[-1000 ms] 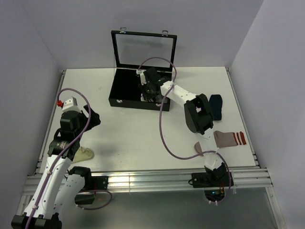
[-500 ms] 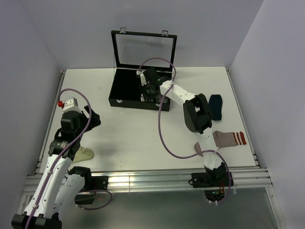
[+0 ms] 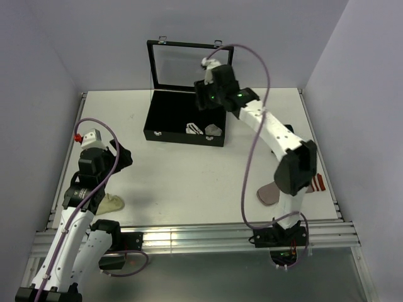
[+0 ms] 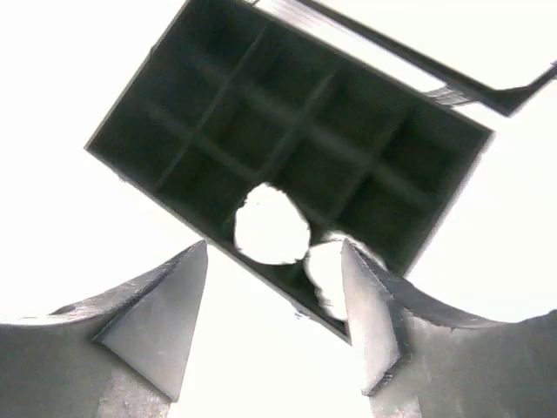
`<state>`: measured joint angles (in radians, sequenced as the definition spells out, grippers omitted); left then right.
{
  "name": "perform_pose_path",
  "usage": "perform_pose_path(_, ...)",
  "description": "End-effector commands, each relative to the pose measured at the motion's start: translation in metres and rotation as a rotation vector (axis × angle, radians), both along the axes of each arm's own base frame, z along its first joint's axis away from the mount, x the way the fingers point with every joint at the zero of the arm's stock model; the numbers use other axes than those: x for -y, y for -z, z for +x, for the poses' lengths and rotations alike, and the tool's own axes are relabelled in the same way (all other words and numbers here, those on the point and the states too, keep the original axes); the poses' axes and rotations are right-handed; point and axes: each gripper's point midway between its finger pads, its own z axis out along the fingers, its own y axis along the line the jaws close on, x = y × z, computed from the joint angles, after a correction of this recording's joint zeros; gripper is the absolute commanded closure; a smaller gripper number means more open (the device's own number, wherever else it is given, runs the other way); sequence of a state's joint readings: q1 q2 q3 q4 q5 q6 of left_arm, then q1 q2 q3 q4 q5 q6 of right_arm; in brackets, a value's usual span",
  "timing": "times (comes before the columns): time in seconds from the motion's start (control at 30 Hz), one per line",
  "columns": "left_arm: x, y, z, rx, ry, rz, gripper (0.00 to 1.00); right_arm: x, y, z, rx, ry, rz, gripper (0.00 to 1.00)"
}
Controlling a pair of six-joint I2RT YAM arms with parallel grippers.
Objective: Roll the socks
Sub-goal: Place the sock in the storage box, then move the sock to the center of the board.
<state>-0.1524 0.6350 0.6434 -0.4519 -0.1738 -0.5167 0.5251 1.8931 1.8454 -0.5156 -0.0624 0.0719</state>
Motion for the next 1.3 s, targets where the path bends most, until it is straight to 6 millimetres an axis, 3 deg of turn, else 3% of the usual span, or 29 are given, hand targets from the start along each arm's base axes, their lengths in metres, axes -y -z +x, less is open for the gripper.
perform_pose_path(0.0, 0.003, -0.014, 0.004, 0.059, 0.013, -0.008, 0.12, 0.056, -0.055, 0.004, 0.119, 0.22, 0.092, 0.29)
perform_pose_path(0.03, 0.003, -0.014, 0.004, 0.059, 0.011, -0.009, 0.12, 0.07, -0.043, 0.002, 0.1, 0.272, 0.079, 0.25)
perform_pose_path(0.1, 0.002, -0.014, 0.004, 0.059, 0.01, -0.007, 0.12, 0.101, -0.045, -0.001, 0.073, 0.385, 0.125, 0.18)
perform_pose_path(0.13, 0.002, -0.015, 0.004, 0.063, 0.009, -0.007, 0.12, 0.115, -0.03, -0.006, 0.028, 0.426, 0.117, 0.17)
perform_pose_path(0.2, 0.002, -0.016, 0.003, 0.065, 0.006, -0.006, 0.12, 0.156, -0.021, -0.007, -0.015, 0.575, 0.159, 0.1)
perform_pose_path(0.23, 0.002, -0.016, 0.003, 0.067, 0.006, -0.007, 0.12, 0.173, -0.001, -0.015, -0.073, 0.629, 0.144, 0.09)
perform_pose_path(0.27, 0.002, -0.017, 0.003, 0.073, 0.008, -0.008, 0.12, 0.186, 0.007, -0.018, -0.109, 0.688, 0.177, 0.08)
perform_pose_path(0.3, 0.002, -0.017, 0.003, 0.073, 0.008, -0.007, 0.12, 0.215, 0.015, -0.019, -0.13, 0.762, 0.191, 0.08)
perform_pose_path(0.33, 0.002, -0.017, 0.003, 0.073, 0.009, -0.008, 0.12, 0.23, 0.036, -0.027, -0.18, 0.808, 0.188, 0.08)
perform_pose_path(0.4, 0.002, -0.019, 0.003, 0.08, 0.008, -0.009, 0.12, 0.265, 0.056, -0.033, -0.23, 0.913, 0.24, 0.1)
perform_pose_path(0.53, 0.003, -0.02, 0.003, 0.092, 0.017, -0.011, 0.11, 0.312, 0.115, -0.052, -0.34, 1.055, 0.24, 0.12)
perform_pose_path(0.67, 0.004, -0.023, 0.001, 0.104, 0.022, -0.014, 0.11, 0.338, 0.162, -0.06, -0.443, 1.124, 0.197, 0.13)
perform_pose_path(0.8, 0.005, -0.025, 0.001, 0.113, 0.023, -0.015, 0.11, 0.339, 0.197, -0.063, -0.541, 1.103, 0.156, 0.14)
perform_pose_path(0.97, 0.005, -0.026, 0.0, 0.119, 0.026, -0.018, 0.11, 0.304, 0.234, -0.079, -0.705, 0.99, 0.214, 0.18)
perform_pose_path(1.07, 0.007, -0.026, -0.001, 0.119, 0.031, -0.021, 0.11, 0.291, 0.23, -0.092, -0.714, 0.967, 0.187, 0.2)
perform_pose_path(1.27, 0.008, -0.027, -0.001, 0.126, 0.039, -0.018, 0.11, 0.223, 0.223, -0.135, -0.807, 0.81, 0.156, 0.21)
